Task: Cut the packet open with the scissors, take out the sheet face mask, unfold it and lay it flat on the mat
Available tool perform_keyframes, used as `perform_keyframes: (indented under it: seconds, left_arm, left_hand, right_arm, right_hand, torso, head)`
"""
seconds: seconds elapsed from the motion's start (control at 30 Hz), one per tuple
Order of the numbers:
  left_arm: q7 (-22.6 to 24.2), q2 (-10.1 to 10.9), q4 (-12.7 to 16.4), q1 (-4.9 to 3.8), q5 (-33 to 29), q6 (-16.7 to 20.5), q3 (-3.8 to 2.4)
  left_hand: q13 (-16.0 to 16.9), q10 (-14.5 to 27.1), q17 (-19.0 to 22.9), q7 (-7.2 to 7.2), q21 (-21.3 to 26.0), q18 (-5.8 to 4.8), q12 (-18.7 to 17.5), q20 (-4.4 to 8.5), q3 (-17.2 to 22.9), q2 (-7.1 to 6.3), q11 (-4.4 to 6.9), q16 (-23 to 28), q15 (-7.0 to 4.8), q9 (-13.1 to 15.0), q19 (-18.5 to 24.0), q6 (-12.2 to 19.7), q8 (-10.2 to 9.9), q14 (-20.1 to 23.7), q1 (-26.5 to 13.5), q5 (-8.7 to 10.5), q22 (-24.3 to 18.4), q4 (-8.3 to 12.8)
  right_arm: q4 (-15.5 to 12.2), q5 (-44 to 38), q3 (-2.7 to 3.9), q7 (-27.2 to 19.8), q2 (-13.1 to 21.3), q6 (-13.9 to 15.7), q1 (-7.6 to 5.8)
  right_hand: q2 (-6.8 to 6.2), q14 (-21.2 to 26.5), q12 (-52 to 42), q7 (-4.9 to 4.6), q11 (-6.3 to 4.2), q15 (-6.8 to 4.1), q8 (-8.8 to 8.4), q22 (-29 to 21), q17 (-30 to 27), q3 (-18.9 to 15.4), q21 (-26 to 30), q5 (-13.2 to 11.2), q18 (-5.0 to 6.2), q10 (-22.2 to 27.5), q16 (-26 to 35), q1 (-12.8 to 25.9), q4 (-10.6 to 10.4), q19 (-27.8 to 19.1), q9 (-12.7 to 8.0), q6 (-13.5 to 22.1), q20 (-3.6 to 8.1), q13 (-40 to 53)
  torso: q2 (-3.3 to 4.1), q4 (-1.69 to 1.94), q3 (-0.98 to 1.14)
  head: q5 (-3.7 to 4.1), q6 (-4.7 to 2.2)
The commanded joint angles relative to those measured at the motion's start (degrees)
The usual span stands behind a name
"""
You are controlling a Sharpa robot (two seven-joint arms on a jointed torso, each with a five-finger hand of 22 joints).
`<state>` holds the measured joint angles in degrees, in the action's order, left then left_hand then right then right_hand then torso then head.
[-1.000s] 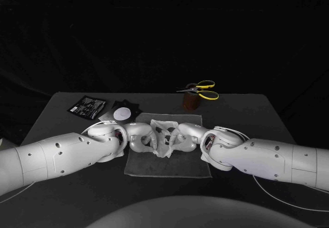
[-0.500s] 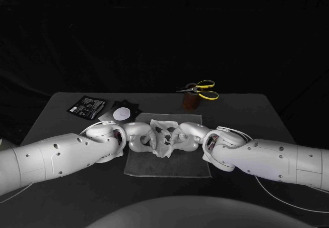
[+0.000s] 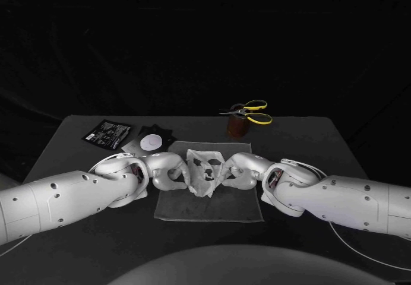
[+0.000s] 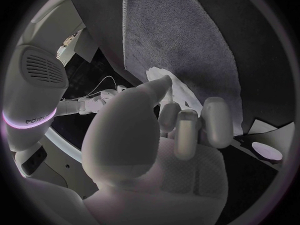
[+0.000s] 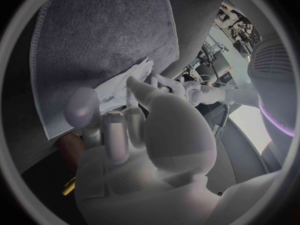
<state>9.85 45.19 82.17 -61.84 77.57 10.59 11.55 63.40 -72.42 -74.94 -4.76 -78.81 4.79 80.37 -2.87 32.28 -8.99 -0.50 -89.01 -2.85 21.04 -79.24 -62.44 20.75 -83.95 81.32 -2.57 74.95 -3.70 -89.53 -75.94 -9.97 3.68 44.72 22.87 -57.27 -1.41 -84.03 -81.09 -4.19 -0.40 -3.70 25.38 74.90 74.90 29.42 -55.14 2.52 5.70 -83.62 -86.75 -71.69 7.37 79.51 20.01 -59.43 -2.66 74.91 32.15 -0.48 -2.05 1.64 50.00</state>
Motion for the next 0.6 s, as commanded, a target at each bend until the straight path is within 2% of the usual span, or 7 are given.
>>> perform_keyframes:
  seconds: [0.03,0.17,0.23,0.3,0.37,0.5,0.6]
  left_arm:
    - [1.0,0.5,0.3,0.01,-1.6,-1.1,-0.03]
    - [1.5,0.9,0.4,0.0,-2.6,-0.3,-0.02]
    - [2.3,0.9,0.4,0.0,-4.0,0.8,-0.02]
    - [3.3,0.9,0.4,0.0,-5.4,2.0,-0.02]
    - [4.0,0.9,0.5,0.0,-6.4,2.8,-0.01]
    - [4.5,0.6,0.6,0.0,-7.6,3.1,0.0]
    - [4.0,0.1,0.4,0.0,-7.2,2.1,0.01]
  left_hand:
    - [0.2,-1.1,-8.6,0.1,-0.3,-0.85,0.2,0.13,0.4,0.23,0.59,-0.2,-0.42,2.5,-0.2,0.3,0.3,-3.9,-0.5,-0.19,2.3,0.0]
    - [-0.1,-0.8,-8.5,0.09,-0.2,-0.84,0.1,0.14,0.8,0.14,0.56,-0.2,-0.4,3.2,-0.1,0.7,0.7,-3.9,-0.8,-0.19,2.2,0.0]
    - [-4.2,2.1,-8.6,-0.37,-0.1,-0.81,-1.8,0.1,1.1,-0.09,0.33,-0.2,-0.26,3.3,0.0,3.3,-0.1,-3.9,-0.8,-0.14,2.1,0.1]
    - [-11.5,7.2,-8.1,-1.03,0.3,-0.71,-5.3,-0.09,0.5,-1.64,-0.29,-0.1,0.19,2.4,0.4,7.2,-2.5,-3.7,-1.5,-0.07,1.7,0.1]
    - [-11.9,7.5,-8.0,-1.39,0.3,-0.7,-5.7,-0.28,0.0,-2.59,-0.51,0.0,0.43,1.9,0.5,8.5,-3.5,-3.6,-1.7,-0.16,1.6,0.2]
    - [-15.0,9.4,-6.9,-1.59,1.1,-0.43,-7.5,-0.61,-0.9,-3.99,-0.58,0.2,0.62,1.0,1.3,10.7,-5.2,-3.2,-1.6,-0.18,0.7,0.4]
    - [-16.0,10.0,-6.4,-1.65,1.5,-0.32,-8.3,-0.7,-1.5,-4.59,-0.63,0.3,0.66,0.8,1.6,11.0,-5.6,-3.0,-1.8,-0.18,0.4,0.4]
  right_arm:
    - [-0.6,-0.1,0.02,-0.7,0.8,0.7,0.03]
    - [-0.8,0.9,0.02,-1.6,1.2,2.2,0.05]
    - [-0.9,2.3,0.01,-2.9,1.2,4.1,0.06]
    - [-1.0,3.1,0.02,-4.1,1.1,5.7,0.06]
    - [-1.0,3.4,0.02,-4.8,0.9,6.1,0.07]
    - [-0.6,3.1,0.02,-4.9,-0.1,4.8,0.07]
    - [0.0,2.2,0.02,-4.3,-1.0,2.9,0.07]
  right_hand:
    - [0.41,-4.6,-0.3,0.17,0.04,-0.22,0.21,7.1,8.6,0.4,-0.3,0.3,0.27,-1.1,-0.2,0.2,0.1,0.0,0.2,-0.4,0.29,5.6]
    - [0.3,-4.6,0.1,0.18,0.03,-0.23,0.35,7.0,8.3,0.4,0.1,0.3,0.34,-0.8,-0.1,0.3,0.1,-0.2,0.3,-0.3,0.3,5.2]
    - [-0.45,-4.4,2.6,-0.16,0.28,-0.1,-0.16,6.7,7.7,0.2,1.3,0.2,0.51,0.7,0.2,0.8,0.2,-0.6,0.4,1.5,0.26,2.6]
    - [-1.71,-4.4,3.0,-1.61,1.4,0.73,-2.38,6.7,7.7,-1.0,1.5,0.2,0.38,1.1,0.2,2.2,-0.3,-0.7,-0.4,4.7,-0.14,2.4]
    - [-2.71,-4.4,3.1,-2.24,1.9,1.14,-3.4,6.7,7.6,-1.5,1.5,0.2,0.32,1.2,0.2,2.5,-0.1,-0.7,-0.7,5.9,-0.38,2.3]
    - [-4.54,-4.3,3.6,-4.2,3.66,2.65,-7.05,6.5,7.4,-2.9,2.2,0.2,0.26,1.8,0.3,3.2,0.1,-1.0,-2.2,9.4,-1.43,1.9]
    - [-4.99,-4.3,3.9,-4.74,4.18,3.13,-8.48,6.4,7.4,-3.6,2.5,0.2,0.29,2.1,0.3,3.2,0.1,-1.2,-2.8,10.6,-1.88,1.8]
  torso:
    - [-0.09,-0.05,0.06]
    - [-0.11,-0.03,0.11]
    - [-0.12,-0.01,0.13]
    - [-0.07,0.01,0.13]
    - [-0.02,0.01,0.14]
    - [-0.01,-0.05,0.12]
    - [-0.03,0.0,0.12]
  head:
    - [-0.01,0.0]
    - [-0.1,0.0]
    - [-0.12,0.0]
    - [-0.11,0.0]
    - [-0.14,0.0]
    - [-0.17,0.0]
    - [-0.13,0.0]
